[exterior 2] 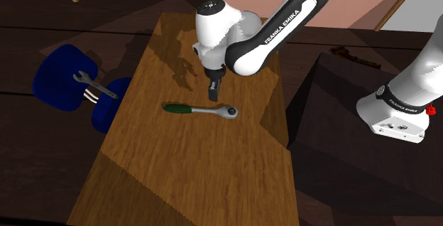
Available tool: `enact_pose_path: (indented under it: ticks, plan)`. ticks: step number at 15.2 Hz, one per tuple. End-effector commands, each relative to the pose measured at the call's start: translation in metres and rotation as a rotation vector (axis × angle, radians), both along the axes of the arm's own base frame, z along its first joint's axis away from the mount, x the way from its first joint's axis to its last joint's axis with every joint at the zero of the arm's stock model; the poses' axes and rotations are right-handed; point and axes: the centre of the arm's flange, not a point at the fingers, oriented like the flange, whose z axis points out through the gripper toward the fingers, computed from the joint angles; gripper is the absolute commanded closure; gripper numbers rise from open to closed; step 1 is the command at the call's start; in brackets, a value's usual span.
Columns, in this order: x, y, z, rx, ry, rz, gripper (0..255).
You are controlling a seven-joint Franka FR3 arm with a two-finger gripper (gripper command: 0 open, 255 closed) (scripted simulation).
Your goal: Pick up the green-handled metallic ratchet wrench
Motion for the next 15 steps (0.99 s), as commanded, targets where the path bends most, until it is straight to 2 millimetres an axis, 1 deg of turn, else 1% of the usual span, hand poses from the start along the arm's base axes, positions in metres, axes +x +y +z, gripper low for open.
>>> enact_pose_path:
  ticks: [1, 7, 15]
  plan:
    - [0.014, 0.011, -0.017, 0.006, -0.003, 0.022, 0]
    - [0.051, 0.052, -0.067, 0.024, -0.012, 0.085, 0]
    - [0.051, 0.052, -0.107, 0.023, -0.012, 0.085, 0]
